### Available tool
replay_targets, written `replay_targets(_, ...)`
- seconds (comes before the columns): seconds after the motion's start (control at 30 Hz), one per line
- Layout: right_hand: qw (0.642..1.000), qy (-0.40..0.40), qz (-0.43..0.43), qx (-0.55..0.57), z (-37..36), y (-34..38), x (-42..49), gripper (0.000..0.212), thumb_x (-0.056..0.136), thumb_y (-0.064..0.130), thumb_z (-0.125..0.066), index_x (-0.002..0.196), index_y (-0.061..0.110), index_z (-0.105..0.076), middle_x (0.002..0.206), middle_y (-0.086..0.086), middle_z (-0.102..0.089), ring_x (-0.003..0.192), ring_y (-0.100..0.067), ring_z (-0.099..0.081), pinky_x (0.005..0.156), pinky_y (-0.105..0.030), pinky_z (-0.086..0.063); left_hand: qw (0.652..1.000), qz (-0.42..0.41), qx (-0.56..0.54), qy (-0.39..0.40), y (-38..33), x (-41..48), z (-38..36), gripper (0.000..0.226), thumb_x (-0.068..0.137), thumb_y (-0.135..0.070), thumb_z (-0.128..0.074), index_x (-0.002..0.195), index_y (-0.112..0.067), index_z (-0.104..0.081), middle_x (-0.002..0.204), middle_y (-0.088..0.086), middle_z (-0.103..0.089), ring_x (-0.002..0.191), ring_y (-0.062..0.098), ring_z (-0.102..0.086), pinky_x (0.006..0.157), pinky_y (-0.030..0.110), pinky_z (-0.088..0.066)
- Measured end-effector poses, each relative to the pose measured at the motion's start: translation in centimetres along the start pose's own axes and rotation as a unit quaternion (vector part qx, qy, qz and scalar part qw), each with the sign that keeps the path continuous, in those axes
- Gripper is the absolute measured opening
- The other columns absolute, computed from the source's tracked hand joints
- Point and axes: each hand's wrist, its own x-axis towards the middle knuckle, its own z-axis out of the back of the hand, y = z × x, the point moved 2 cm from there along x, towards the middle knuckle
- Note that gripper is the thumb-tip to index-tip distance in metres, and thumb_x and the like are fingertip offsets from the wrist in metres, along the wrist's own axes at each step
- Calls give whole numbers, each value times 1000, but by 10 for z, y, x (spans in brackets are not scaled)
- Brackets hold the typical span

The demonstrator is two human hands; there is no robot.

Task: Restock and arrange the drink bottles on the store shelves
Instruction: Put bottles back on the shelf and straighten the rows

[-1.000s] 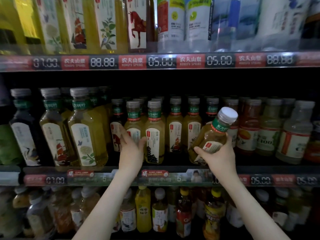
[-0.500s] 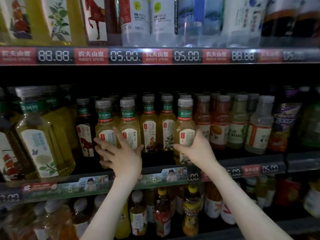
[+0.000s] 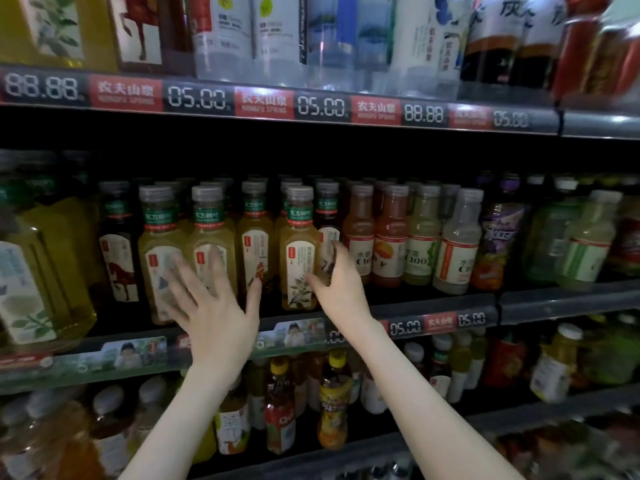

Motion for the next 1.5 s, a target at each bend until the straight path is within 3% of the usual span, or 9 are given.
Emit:
replay_targets(0.07,1000,-21,17,-12,23,-7,-8,65,93,24,-60,148,18,-27,148,-3,-36,134,-17,-38,102,-22,-31,999,-48,-21,7,-19,-13,-6,75,92,-49,-45,152,-16,-14,156,24,2,144,42,3,112,60,-3)
replay_targets(0.13,999,-15,27,-41,44,-17,-16,58,96,22,-56,146,17,-28,147,-4,-36,132,-18,-39,99,-19,-30,991,-124,-54,6,-42,-27,-16,62,91,-27,-58,144,-5,-34,146,30,-29,137,47,-25,109,61,-24)
replay_targets(0.27,996,-14,29,-85,91,-46,-31,50,96,20,-54,143,15,-36,143,-3,-42,130,-16,-42,101,-22,-35,972,-171,-152,46,-98,-57,-34,46,89,-5,-60,134,-4,-50,126,17,-60,111,33,-61,85,39,-52)
replay_targets(0.43,994,-50,-11,-93,166,-87,-52,44,95,20,-55,138,16,-43,136,0,-48,125,-15,-47,102,-24,-38,960,-215,-155,94,-161,-92,-50,49,91,-19,-60,139,-15,-46,128,4,-59,98,20,-66,65,25,-49)
replay_targets(0.67,993,-57,-33,-95,268,-154,-85,44,96,23,-55,138,23,-41,132,10,-46,116,1,-42,94,-15,-34,956,-204,-144,154,-245,-150,-83,50,97,-30,-47,145,-25,-33,138,-6,-48,116,13,-54,78,22,-45)
replay_targets(1.03,996,-14,-34,-82,442,-258,-96,50,97,23,-54,142,31,-35,138,10,-41,113,1,-43,88,-12,-35,973,-94,-102,183,-413,-193,-159,55,97,-32,-43,149,-27,-24,139,2,-40,113,20,-51,80,31,-51)
replay_targets(1.23,998,-11,-3,-60,470,-273,-55,57,96,23,-55,146,27,-30,141,5,-39,117,-2,-41,93,-19,-37,980,-84,-77,164,-434,-156,-175,59,98,-28,-44,150,-30,-17,140,8,-37,113,26,-49,79,35,-51)
replay_targets(1.4,1000,13,-10,-20,458,-288,-10,71,94,20,-58,151,27,-15,149,2,-31,125,-10,-42,104,-36,-44,973,-109,-130,155,-447,-139,-204,58,98,-26,-46,150,-30,-20,145,8,-35,119,24,-50,85,27,-46)
replay_targets(1.5,1000,21,1,-10,451,-299,23,77,94,19,-59,152,28,-10,151,2,-27,134,-12,-35,108,-30,-36,970,-108,-156,155,-463,-130,-225,60,98,-28,-46,150,-32,-17,145,7,-35,123,23,-47,88,25,-43)
